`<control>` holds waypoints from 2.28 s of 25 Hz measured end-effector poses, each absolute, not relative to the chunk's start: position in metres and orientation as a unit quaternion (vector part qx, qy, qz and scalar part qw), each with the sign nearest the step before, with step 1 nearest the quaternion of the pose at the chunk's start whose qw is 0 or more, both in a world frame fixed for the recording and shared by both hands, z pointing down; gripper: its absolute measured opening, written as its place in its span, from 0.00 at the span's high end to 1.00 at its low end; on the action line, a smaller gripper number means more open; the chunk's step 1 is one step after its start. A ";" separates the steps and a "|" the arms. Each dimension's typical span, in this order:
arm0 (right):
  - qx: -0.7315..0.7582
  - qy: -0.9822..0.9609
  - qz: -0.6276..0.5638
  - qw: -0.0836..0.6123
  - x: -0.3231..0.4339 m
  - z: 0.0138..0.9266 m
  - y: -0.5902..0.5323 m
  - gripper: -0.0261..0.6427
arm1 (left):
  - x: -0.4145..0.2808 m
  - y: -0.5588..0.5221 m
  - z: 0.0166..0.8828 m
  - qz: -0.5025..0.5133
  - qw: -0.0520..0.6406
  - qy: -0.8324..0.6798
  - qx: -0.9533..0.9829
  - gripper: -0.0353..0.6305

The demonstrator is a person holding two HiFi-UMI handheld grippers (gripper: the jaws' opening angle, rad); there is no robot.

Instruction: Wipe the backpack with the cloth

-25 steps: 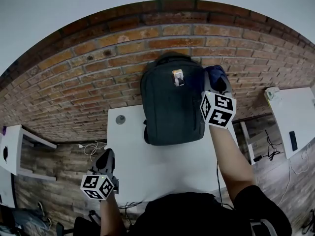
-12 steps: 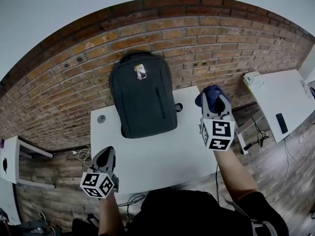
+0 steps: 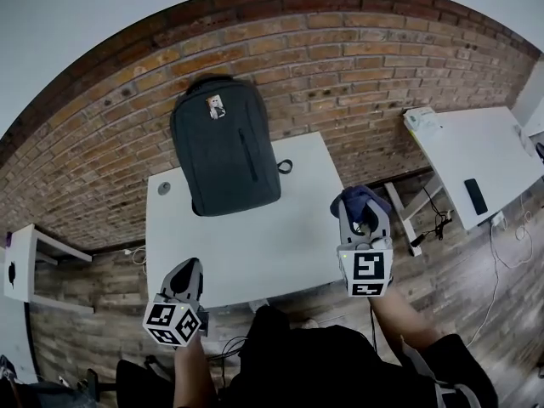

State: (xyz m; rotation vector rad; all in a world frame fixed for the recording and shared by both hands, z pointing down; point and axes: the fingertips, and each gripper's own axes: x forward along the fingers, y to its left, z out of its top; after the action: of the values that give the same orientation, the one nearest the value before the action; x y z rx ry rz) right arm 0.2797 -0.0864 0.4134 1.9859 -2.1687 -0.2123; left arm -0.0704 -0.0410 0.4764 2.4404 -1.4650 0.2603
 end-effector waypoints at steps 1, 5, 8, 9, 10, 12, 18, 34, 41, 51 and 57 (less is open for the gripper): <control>0.670 -0.733 -0.068 0.095 0.283 0.415 -0.079 0.81 | -0.068 -0.034 0.477 0.091 0.141 -0.509 0.845 0.95; 0.675 -0.729 -0.062 0.095 0.296 0.419 -0.055 0.81 | -0.065 -0.014 0.479 0.092 0.142 -0.514 0.841 0.95; 0.677 -0.727 -0.068 0.093 0.297 0.417 -0.039 0.81 | -0.066 -0.007 0.476 0.092 0.138 -0.513 0.842 0.95; 0.677 -0.727 -0.069 0.091 0.296 0.416 -0.034 0.81 | -0.065 -0.006 0.475 0.092 0.136 -0.510 0.844 0.95; 0.677 -0.727 -0.068 0.089 0.294 0.416 -0.029 0.81 | -0.064 -0.004 0.474 0.093 0.133 -0.507 0.847 0.95; 0.677 -0.728 -0.063 0.089 0.292 0.418 -0.018 0.81 | -0.063 0.002 0.471 0.093 0.128 -0.500 0.852 0.95; 0.674 -0.731 -0.046 0.098 0.271 0.430 0.020 0.81 | -0.087 0.038 0.474 0.085 0.131 -0.500 0.851 0.95; 0.686 -0.720 -0.035 0.096 0.167 0.443 0.168 0.81 | -0.222 0.202 0.500 0.070 0.152 -0.513 0.842 0.95; 0.700 -0.707 -0.010 0.099 0.144 0.439 0.240 0.80 | -0.262 0.264 0.507 0.066 0.167 -0.503 0.845 0.95; 0.695 -0.709 -0.025 0.118 0.130 0.432 0.291 0.81 | -0.270 0.308 0.504 0.049 0.169 -0.501 0.848 0.95; 0.691 -0.712 -0.023 0.119 0.144 0.438 0.324 0.80 | -0.251 0.333 0.496 0.052 0.159 -0.496 0.852 0.95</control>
State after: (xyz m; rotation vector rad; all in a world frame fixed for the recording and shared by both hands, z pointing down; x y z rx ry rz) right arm 0.1437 0.3242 0.4383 2.0210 -2.0824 -0.0670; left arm -0.2507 0.3330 0.4956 2.4358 -1.4192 0.1476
